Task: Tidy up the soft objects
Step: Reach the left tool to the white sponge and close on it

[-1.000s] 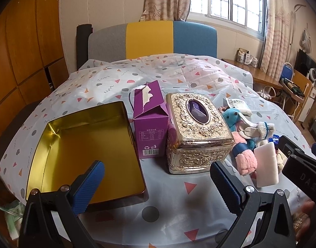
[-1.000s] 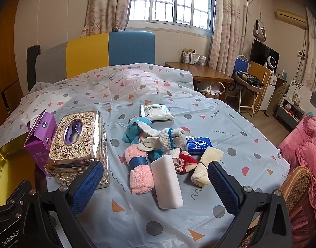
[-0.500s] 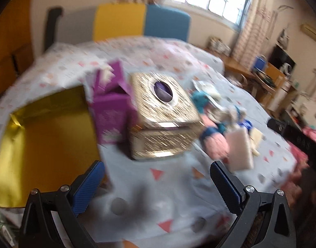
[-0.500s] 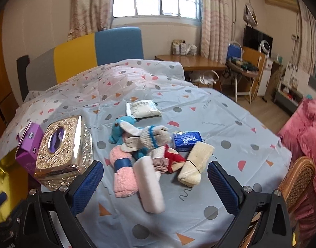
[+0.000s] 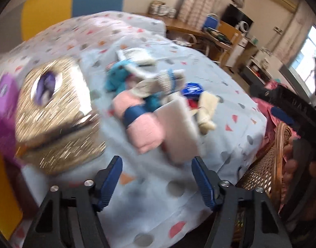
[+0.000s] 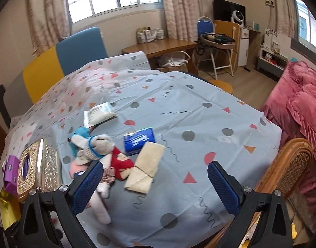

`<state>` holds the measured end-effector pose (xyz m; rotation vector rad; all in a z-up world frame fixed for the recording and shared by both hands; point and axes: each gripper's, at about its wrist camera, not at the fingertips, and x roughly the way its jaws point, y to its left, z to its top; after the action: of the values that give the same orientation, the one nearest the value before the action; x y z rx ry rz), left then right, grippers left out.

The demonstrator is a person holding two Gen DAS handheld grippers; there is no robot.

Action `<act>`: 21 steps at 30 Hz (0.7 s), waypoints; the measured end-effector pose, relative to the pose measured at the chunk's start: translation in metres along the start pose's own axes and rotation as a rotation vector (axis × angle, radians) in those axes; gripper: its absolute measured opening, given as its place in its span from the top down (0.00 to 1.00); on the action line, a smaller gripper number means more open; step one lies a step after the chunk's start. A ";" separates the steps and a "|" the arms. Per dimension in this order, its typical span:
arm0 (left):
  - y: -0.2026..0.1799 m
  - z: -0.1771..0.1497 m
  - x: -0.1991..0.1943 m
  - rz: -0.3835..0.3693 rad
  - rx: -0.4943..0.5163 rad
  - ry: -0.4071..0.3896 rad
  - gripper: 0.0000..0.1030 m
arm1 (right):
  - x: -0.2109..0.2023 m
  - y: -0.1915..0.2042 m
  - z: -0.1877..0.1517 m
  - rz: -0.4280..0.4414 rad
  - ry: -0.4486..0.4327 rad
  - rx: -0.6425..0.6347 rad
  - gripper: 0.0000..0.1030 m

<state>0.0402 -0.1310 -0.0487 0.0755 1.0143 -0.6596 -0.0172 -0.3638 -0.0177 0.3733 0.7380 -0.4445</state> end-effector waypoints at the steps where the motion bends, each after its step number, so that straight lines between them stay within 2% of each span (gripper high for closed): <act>1: -0.008 0.005 0.004 -0.003 0.014 0.004 0.34 | 0.001 -0.003 0.000 -0.001 0.001 0.007 0.00; 3: -0.021 0.016 0.012 -0.009 0.036 0.010 0.34 | 0.004 -0.009 -0.001 -0.002 0.008 0.016 0.00; 6: -0.035 0.025 0.023 0.028 0.062 0.016 0.35 | 0.008 -0.014 -0.003 -0.010 0.017 0.019 0.00; 9: -0.042 0.033 0.039 0.033 0.056 0.051 0.35 | 0.011 -0.018 -0.004 -0.016 0.020 0.027 0.00; 11: -0.045 0.036 0.054 0.065 0.067 0.077 0.36 | 0.014 -0.023 -0.003 -0.009 0.028 0.045 0.00; 12: -0.044 0.038 0.062 0.076 0.068 0.089 0.39 | 0.014 -0.024 -0.003 -0.009 0.031 0.050 0.00; 14: -0.042 0.038 0.075 0.056 0.066 0.117 0.70 | 0.016 -0.026 -0.002 -0.009 0.038 0.059 0.00; 16: -0.036 0.035 0.072 0.021 0.052 0.099 0.71 | 0.017 -0.025 -0.002 0.000 0.042 0.059 0.00; 20: -0.015 0.030 0.047 -0.073 0.005 0.055 0.76 | 0.023 -0.017 0.000 0.056 0.074 0.048 0.18; 21: -0.009 0.030 0.040 -0.085 -0.007 0.044 0.76 | 0.026 -0.015 0.001 0.079 0.093 0.057 0.26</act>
<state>0.0721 -0.1681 -0.0630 0.0411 1.0664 -0.7351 -0.0074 -0.3838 -0.0384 0.4775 0.7995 -0.3766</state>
